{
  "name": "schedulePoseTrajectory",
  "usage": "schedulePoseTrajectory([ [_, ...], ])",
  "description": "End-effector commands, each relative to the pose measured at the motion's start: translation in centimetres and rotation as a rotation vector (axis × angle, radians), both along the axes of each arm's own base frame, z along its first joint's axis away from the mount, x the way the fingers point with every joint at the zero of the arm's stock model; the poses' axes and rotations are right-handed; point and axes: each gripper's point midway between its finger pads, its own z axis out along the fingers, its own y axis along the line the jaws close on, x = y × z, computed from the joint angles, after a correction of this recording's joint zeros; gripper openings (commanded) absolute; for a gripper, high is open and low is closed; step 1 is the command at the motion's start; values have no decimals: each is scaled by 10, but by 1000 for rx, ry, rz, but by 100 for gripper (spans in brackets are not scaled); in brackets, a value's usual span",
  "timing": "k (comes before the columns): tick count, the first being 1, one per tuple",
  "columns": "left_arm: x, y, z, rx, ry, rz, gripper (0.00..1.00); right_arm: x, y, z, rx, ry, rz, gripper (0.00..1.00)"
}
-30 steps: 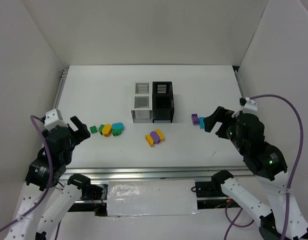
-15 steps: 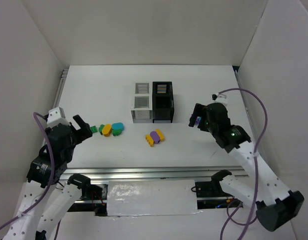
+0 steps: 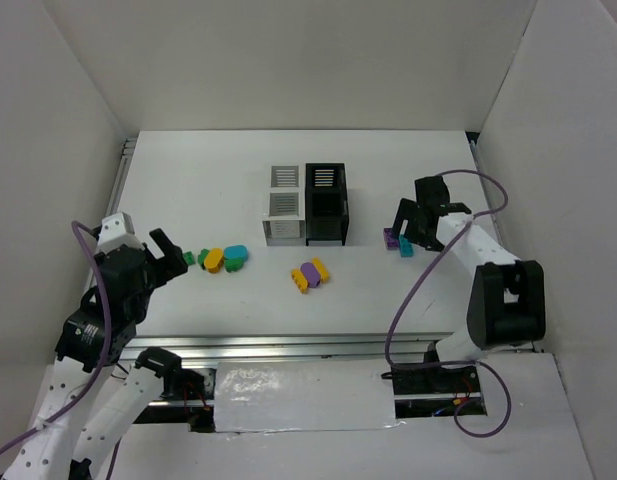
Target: Sort the legos into containers by color
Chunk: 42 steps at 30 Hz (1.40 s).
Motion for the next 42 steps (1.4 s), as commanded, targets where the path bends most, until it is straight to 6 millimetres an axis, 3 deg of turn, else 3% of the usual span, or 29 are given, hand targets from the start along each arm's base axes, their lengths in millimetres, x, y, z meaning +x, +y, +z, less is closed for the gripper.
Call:
schedulePoseTrajectory([
  [1, 7, -4, 8, 8, -29, -25, 99, 13, 0, -7, -22, 42, 39, 90],
  [3, 7, -5, 7, 8, -23, -28, 99, 15, 0, -13, -22, 57, 52, 89],
  [7, 8, -6, 6, 12, -18, -28, 99, 19, -6, -27, -37, 111, 61, 74],
  [10, 9, -7, 6, 14, -18, -30, 100, 19, -1, -30, -20, 129, 95, 68],
  [18, 11, -8, 4, 19, -10, -38, 100, 16, -4, -48, -14, 177, 96, 64],
  [28, 10, -8, 6, 16, -17, -38, 99, 20, -9, -50, -41, 179, 84, 56],
  [29, 10, -8, 6, 15, -19, -39, 99, 19, -8, -53, -35, 192, 89, 49],
  [36, 8, -8, 6, 15, -23, -35, 100, 17, -7, -62, -25, 227, 89, 30],
  [40, 9, -8, 6, 17, -19, -38, 99, 15, -24, -51, -101, 212, 4, 17],
  [42, 9, -8, 7, 17, -21, -38, 100, 15, -33, -41, -140, 177, -33, 4],
])
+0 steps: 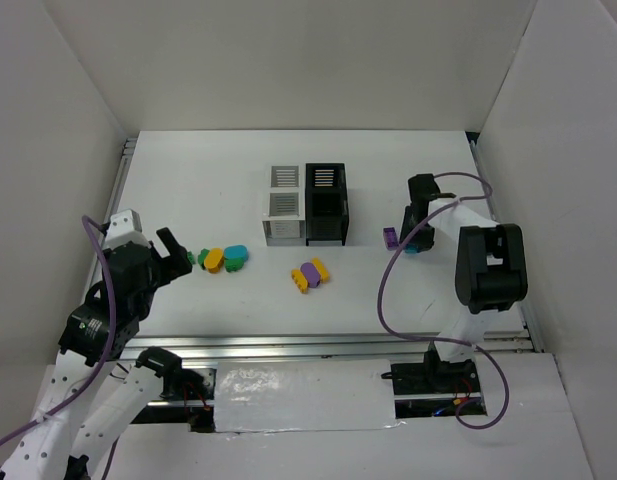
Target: Sort the legos into containers by color
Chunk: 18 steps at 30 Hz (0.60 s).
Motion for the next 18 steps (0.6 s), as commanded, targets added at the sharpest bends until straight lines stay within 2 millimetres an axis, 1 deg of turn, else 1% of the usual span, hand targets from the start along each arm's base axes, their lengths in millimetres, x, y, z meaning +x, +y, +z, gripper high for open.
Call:
schedulePoseTrajectory([
  [1, 4, 0, 12, -7, -51, 3, 99, -1, -21, 22, -88, -52, -78, 2],
  [2, 4, 0, 11, -5, -49, 2, 100, 2, -19, 32, -74, -89, -80, 0],
  [4, 4, 0, 12, -5, -51, 6, 100, 3, -16, 40, -57, -120, -80, 0],
  [5, 4, 1, 12, -7, -52, 6, 99, 4, -15, 50, -48, -151, -86, 0],
  [6, 4, 0, 11, -6, -49, 5, 100, 6, -12, 56, -34, -167, -84, 0],
  [7, 4, 1, 11, -6, -49, 6, 99, 6, -9, 69, -20, -197, -80, 0],
  [10, 4, 0, 11, -6, -49, 6, 99, 7, 3, 91, 21, -259, -57, 0],
  [11, 4, 0, 11, -6, -49, 5, 100, 6, 13, 107, 34, -303, -33, 0],
  [12, 4, 0, 11, -6, -47, 5, 99, 8, 21, 120, 55, -333, -13, 0],
  [13, 4, 0, 11, -5, -47, 6, 100, 6, 32, 138, 87, -379, 16, 0],
  [14, 4, 0, 12, -7, -50, 5, 99, 5, 55, 149, 131, -406, 90, 0],
  [16, 4, 0, 10, -5, -44, 3, 99, 5, 94, 179, 228, -474, 202, 0],
  [17, 4, 0, 11, -5, -46, 5, 100, 1, 127, 196, 275, -500, 296, 0],
  [18, 4, 0, 11, -5, -46, 8, 99, -1, 145, 204, 309, -511, 348, 0],
])
